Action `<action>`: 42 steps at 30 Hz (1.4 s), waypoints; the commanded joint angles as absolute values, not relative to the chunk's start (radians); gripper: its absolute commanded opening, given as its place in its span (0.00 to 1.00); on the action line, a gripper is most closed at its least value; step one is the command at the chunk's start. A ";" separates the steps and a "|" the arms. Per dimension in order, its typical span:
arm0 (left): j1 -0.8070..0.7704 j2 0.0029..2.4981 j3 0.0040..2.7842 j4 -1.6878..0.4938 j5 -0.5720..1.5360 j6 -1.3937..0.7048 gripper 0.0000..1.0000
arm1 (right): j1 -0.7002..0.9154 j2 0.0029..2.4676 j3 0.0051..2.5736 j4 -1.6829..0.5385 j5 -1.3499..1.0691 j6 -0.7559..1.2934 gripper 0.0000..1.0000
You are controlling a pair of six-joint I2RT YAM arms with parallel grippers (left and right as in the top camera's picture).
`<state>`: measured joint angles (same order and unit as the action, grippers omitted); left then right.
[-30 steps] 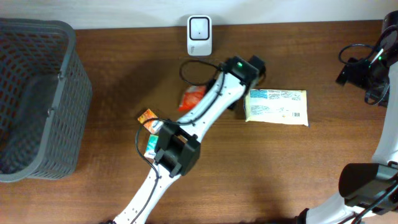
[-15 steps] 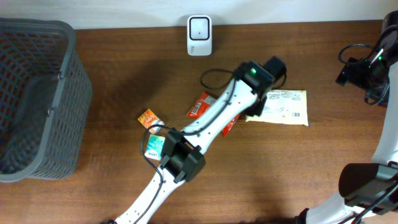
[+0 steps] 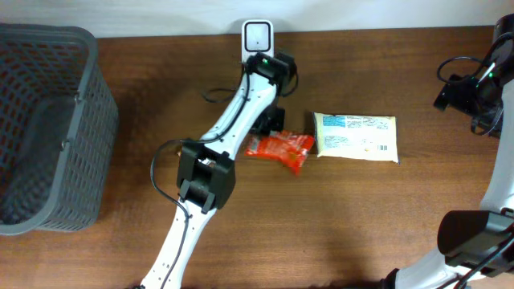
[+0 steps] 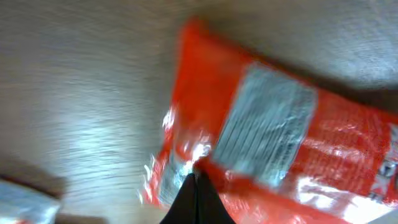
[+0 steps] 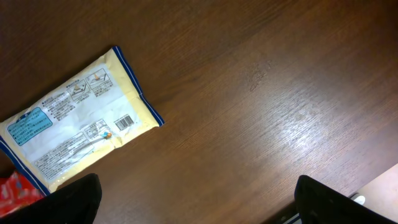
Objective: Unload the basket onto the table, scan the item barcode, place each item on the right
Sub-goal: 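Drag the red snack bag right beside the chip bag with the left gripper, then raise the left gripper away from the red snack bag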
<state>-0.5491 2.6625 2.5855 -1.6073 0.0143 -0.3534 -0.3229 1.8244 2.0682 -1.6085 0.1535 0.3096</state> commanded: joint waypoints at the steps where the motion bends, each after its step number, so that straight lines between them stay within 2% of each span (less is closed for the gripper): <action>1: -0.579 2.669 2.498 -1.542 0.135 -0.305 0.00 | -0.321 1.829 2.074 -1.608 0.169 0.304 0.98; 6: -0.552 2.658 2.534 -1.534 0.135 -0.434 0.00 | -0.321 1.829 2.074 -1.608 0.169 0.304 0.98; 13: -0.468 2.607 2.802 -1.689 0.143 -0.366 0.00 | -0.321 1.829 2.074 -1.608 0.169 0.304 0.98; 17: -0.492 2.591 2.797 -1.689 0.405 -0.207 0.00 | -0.321 1.829 2.074 -1.608 0.169 0.304 0.98; 23: -0.572 2.576 2.782 -1.689 0.392 -0.129 0.00 | -0.321 1.829 2.074 -1.608 0.169 0.304 0.99; 34: -0.598 2.392 2.775 -1.689 0.291 -0.129 0.00 | -0.321 1.829 2.074 -1.608 0.169 0.304 0.98; 42: -0.598 2.317 2.490 -1.689 0.207 -0.129 0.00 | -0.321 1.829 2.074 -1.608 0.169 0.304 0.99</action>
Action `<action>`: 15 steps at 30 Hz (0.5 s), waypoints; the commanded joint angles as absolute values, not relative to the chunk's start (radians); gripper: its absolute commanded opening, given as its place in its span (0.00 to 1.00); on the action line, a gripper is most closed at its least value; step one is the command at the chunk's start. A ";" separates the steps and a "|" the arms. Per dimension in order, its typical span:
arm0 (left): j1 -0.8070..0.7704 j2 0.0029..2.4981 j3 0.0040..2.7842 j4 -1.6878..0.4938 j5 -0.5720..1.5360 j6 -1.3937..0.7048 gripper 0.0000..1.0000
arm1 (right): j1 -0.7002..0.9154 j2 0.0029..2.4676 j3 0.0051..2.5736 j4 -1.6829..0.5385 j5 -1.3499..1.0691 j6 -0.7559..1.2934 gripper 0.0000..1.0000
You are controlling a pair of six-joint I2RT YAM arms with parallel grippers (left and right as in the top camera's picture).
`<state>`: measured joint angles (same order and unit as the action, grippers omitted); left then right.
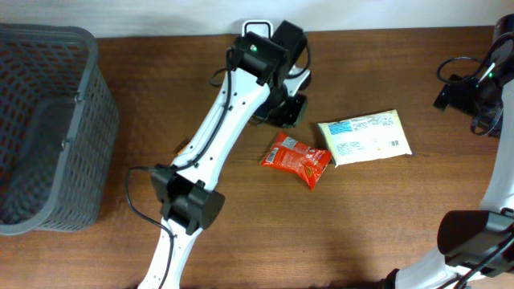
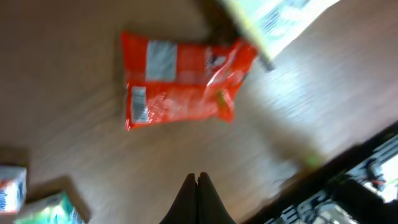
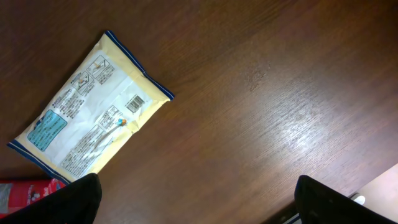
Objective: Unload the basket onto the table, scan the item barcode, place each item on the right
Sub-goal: 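Raise the left gripper away from the red snack bag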
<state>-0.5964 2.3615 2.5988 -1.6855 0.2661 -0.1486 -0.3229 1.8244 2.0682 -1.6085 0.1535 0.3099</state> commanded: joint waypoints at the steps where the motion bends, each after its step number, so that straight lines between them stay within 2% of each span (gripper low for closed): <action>1: -0.598 2.315 2.462 -1.689 0.204 -0.129 0.00 | -0.321 1.829 2.074 -1.608 0.170 0.304 0.99; 15: -0.634 2.325 2.355 -1.636 0.168 -0.142 0.00 | -0.321 1.829 2.074 -1.608 0.169 0.304 0.98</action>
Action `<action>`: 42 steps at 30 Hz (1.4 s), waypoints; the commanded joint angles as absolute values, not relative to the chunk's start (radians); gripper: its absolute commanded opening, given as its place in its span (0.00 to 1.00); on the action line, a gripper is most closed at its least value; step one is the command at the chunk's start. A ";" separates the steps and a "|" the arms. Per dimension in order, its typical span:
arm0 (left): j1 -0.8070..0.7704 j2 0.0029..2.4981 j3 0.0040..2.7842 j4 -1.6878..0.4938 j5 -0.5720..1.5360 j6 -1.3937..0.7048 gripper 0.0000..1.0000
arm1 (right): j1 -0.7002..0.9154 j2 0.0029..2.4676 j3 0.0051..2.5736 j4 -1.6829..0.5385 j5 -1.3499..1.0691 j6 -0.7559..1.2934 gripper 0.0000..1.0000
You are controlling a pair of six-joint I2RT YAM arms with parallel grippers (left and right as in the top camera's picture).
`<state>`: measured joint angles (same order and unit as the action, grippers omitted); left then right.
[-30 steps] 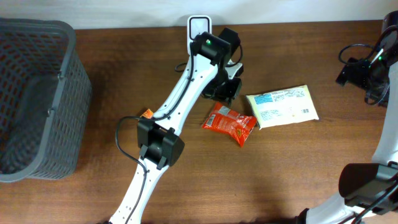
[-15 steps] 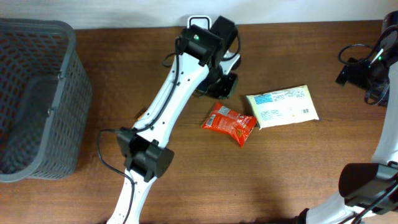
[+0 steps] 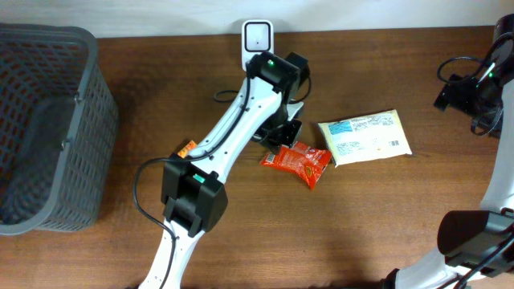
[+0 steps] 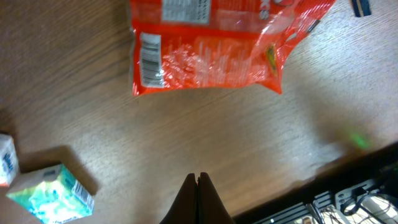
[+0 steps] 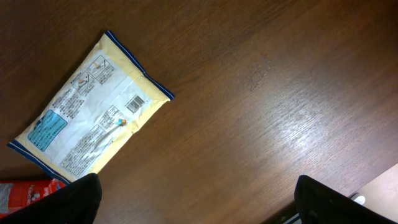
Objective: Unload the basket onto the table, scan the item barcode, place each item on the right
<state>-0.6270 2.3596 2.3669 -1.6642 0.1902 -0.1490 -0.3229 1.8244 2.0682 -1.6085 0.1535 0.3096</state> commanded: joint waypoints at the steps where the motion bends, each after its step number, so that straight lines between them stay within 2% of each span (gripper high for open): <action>1: -0.634 2.325 2.355 -1.621 0.167 -0.144 0.00 | -0.321 1.829 2.074 -1.608 0.169 0.304 0.99; 6: -0.635 2.331 2.336 -1.594 0.183 -0.144 0.00 | -0.321 1.829 2.074 -1.608 0.169 0.304 0.99; 11: -0.639 2.332 2.209 -1.497 0.356 -0.144 0.00 | -0.321 1.829 2.074 -1.608 0.170 0.304 0.98; 18: -0.673 2.341 2.037 -1.168 0.358 -0.144 0.00 | -0.321 1.829 2.074 -1.608 0.169 0.304 0.98; 28: -0.678 2.341 1.852 -0.995 0.102 -0.197 0.00 | -0.321 1.829 2.074 -1.608 0.169 0.304 0.98; 35: -0.608 2.333 2.159 -1.024 0.089 -0.216 0.00 | -0.321 1.829 2.074 -1.608 0.169 0.304 0.99; 39: -0.586 2.333 2.292 -1.176 0.089 -0.225 0.00 | -0.321 1.829 2.074 -1.608 0.169 0.304 0.98; 42: -0.594 2.348 2.280 -1.360 0.089 -0.289 0.00 | -0.321 1.829 2.074 -1.608 0.169 0.304 0.98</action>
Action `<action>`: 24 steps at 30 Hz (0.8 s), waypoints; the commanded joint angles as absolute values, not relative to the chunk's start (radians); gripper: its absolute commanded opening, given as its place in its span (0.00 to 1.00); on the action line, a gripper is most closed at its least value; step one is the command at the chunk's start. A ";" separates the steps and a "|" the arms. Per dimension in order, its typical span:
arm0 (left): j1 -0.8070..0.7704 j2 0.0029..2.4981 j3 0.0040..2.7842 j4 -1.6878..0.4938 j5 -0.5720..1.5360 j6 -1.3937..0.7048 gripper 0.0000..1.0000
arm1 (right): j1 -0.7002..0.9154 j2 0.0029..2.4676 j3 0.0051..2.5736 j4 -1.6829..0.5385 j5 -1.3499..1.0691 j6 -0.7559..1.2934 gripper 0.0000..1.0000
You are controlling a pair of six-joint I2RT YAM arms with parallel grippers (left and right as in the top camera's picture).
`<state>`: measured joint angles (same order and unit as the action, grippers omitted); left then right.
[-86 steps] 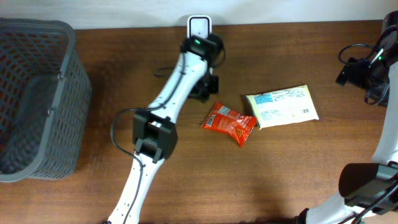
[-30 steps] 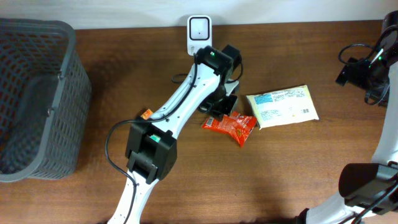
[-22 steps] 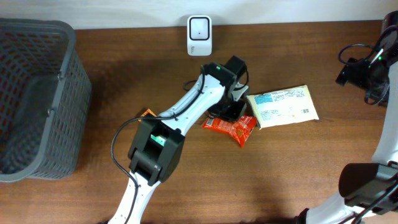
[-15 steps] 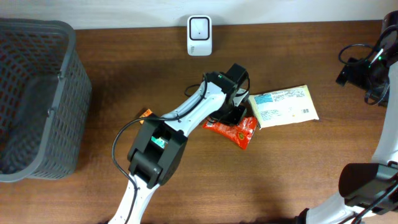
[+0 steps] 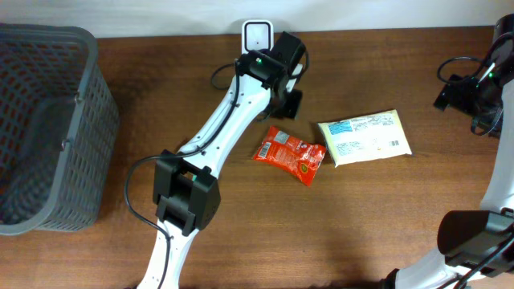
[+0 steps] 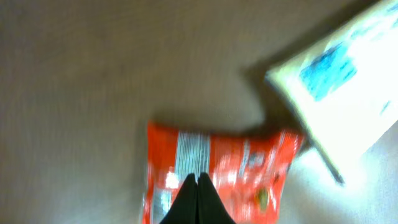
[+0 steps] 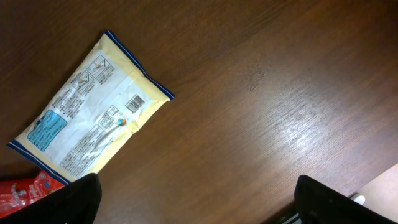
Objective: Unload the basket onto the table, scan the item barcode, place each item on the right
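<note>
A red snack packet (image 5: 289,154) lies flat mid-table; it also fills the lower part of the blurred left wrist view (image 6: 249,174). My left gripper (image 5: 289,100) is shut with nothing in it, between the packet and the white scanner (image 5: 257,36) at the back edge. Its closed tips (image 6: 198,182) show over the packet's near end. My right gripper (image 7: 199,205) stands open far to the right, holding nothing.
A cream packet (image 5: 365,136) with a printed barcode (image 7: 134,102) lies right of the red one, touching it. A dark mesh basket (image 5: 48,128) stands at the left end of the table (image 5: 361,233). A black cable (image 5: 221,76) trails by the scanner.
My left gripper, still shut, has moved from just beside the red packet back toward the scanner. The red packet has turned a little and sits slightly further left. The right arm has not moved.
At first my left gripper was down at the red packet, with the cream packet lying level beside it. Later the gripper was up by the scanner, shut and empty, both packets shifted and turned. It then stood at the packet's edge, and now is back again.
</note>
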<state>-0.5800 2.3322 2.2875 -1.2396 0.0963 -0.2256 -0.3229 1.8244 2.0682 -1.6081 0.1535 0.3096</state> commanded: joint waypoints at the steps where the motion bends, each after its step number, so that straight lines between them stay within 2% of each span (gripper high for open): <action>1: -0.600 2.353 2.269 -1.386 0.089 -0.299 0.00 | -0.321 1.829 2.074 -1.608 0.170 0.304 0.99; 7: -0.670 2.358 2.101 -1.337 0.089 -0.348 0.00 | -0.321 1.829 2.074 -1.608 0.169 0.304 0.98; 16: -0.692 2.358 1.900 -1.034 -0.028 -0.346 0.00 | -0.321 1.829 2.074 -1.608 0.169 0.304 0.98; 24: -0.692 2.358 1.895 -0.757 -0.069 -0.065 0.00 | -0.321 1.829 2.074 -1.608 0.169 0.304 0.98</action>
